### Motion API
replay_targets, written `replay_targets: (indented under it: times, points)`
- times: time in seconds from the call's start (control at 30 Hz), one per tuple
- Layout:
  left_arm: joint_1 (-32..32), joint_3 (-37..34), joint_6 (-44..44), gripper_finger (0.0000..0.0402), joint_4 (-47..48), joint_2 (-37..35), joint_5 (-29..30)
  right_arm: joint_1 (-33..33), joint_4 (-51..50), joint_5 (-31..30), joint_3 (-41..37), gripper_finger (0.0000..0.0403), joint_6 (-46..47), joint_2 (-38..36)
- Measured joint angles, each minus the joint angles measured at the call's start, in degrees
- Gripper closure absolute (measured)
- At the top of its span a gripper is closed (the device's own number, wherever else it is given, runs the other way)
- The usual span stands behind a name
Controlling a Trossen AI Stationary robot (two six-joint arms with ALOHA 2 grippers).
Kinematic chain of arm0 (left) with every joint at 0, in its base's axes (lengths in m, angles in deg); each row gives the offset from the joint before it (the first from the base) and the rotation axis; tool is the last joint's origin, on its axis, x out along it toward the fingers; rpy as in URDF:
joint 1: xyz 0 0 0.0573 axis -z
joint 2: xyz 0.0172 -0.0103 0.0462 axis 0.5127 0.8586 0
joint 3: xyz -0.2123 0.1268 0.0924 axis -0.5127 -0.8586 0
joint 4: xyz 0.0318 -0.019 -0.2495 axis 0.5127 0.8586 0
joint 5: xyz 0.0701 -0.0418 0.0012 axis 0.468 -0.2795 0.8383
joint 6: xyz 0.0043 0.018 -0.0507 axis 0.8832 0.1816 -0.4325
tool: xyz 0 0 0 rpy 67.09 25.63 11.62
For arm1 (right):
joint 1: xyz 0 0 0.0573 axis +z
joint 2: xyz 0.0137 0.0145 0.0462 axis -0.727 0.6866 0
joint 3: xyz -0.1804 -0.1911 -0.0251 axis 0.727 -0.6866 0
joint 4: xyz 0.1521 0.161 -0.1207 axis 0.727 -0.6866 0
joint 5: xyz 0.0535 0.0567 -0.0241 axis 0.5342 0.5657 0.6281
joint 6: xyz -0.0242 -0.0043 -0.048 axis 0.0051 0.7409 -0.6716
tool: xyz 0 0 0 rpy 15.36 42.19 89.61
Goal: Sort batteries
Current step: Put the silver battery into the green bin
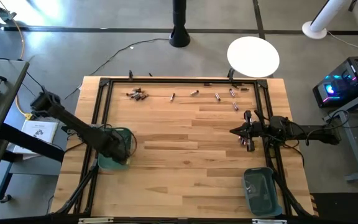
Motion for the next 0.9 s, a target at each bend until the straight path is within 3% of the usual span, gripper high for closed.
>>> replay_targets:
  times: [0.1,0.23,0.37,0.47,0.63,0.9]
  points:
    - [-0.16,2.57,-0.50,0.0178,1.11,-5.41,4.80,0.00,0.00,0.00,0.00,0.0402,0.00,0.00]
    - [-1.44,5.35,3.96,0.0180,-5.12,-12.04,21.32,0.00,0.00,0.00,0.00,0.0402,0.00,-0.01]
    - [-5.04,5.26,20.98,0.0187,-19.96,-16.48,36.14,0.00,0.00,0.00,0.00,0.0402,0.00,-0.01]
    - [-11.05,5.24,33.98,0.0192,-28.06,-16.88,40.84,0.01,0.00,0.00,0.00,0.0402,0.00,0.00]
    - [-28.46,5.19,50.29,0.0195,-30.30,-15.26,36.27,0.00,0.00,0.00,0.00,0.0402,0.00,-0.01]
    - [-59.78,5.21,71.22,0.0195,-30.54,-6.57,19.04,0.01,0.00,0.00,0.02,0.0402,0.00,0.00]
